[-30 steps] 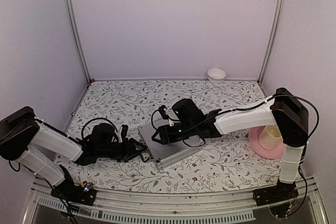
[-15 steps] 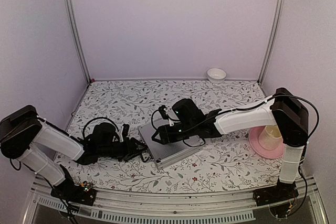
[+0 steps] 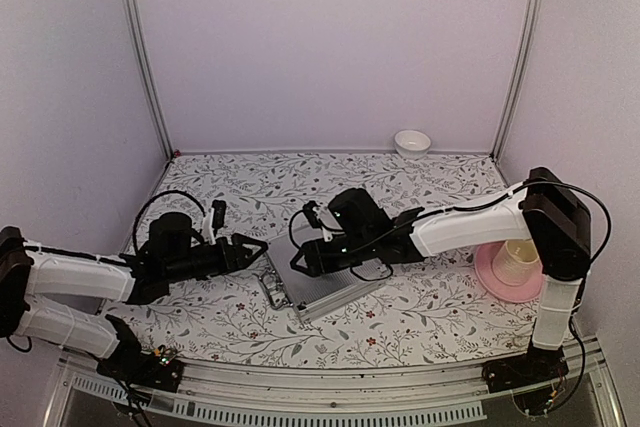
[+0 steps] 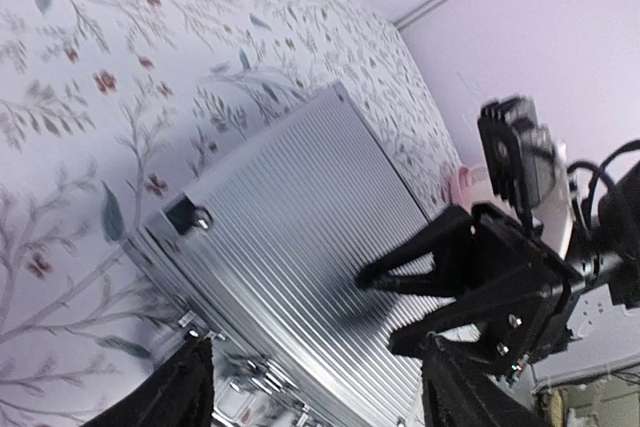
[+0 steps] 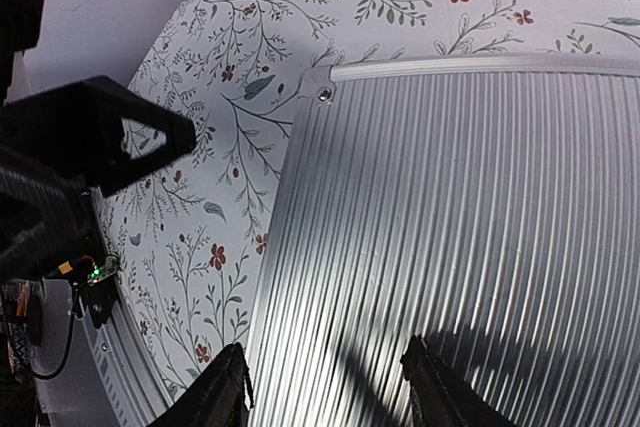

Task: Pack up texas hold em set

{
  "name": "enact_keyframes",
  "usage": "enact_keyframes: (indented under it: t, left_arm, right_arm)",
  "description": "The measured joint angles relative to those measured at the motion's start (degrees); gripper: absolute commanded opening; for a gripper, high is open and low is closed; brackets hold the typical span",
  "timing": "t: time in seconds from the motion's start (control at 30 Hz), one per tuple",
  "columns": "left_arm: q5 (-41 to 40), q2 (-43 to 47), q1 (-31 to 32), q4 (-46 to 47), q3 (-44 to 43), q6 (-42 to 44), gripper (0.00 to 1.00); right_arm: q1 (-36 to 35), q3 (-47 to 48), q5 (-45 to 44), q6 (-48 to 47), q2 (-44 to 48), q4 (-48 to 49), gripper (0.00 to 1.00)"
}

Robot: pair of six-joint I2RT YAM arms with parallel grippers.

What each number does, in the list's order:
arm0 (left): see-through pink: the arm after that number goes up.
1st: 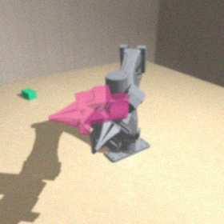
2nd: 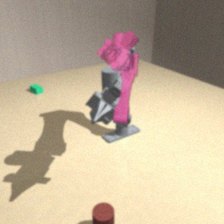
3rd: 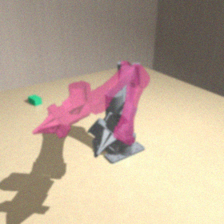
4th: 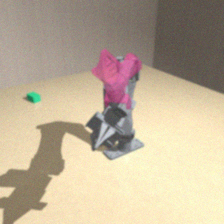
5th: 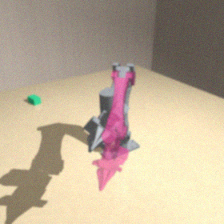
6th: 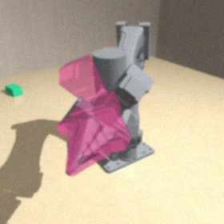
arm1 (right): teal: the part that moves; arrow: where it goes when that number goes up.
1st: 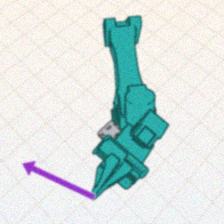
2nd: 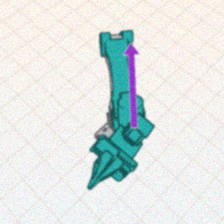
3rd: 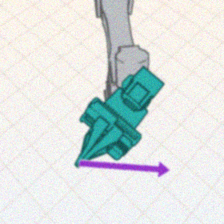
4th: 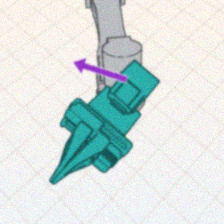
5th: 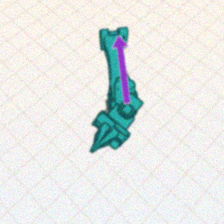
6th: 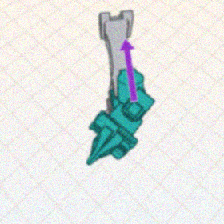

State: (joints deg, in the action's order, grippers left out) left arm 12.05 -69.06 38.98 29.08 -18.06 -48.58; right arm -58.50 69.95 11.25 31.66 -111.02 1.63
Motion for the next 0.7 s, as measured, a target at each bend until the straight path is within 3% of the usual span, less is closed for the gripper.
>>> enact_keyframes:
  t: [0.2,0.53,0.7]
  left_arm:
    - [4.0,-0.4,-7.2,-1.4,-3.1,6.5,0.84]
    - [13.2,-13.8,-13.0,0.1,-13.1,11.1,0.84]
    - [18.5,-22.2,-13.3,-0.6,-20.2,12.5,0.84]
  right_arm:
    - [0.0,-2.3,-1.4,-1.4,4.4,-4.8,0.65]
    - [2.2,-13.3,-3.8,3.0,19.4,-8.2,0.83]
    - [4.0,-20.5,-3.8,7.1,24.6,-8.9,0.86]
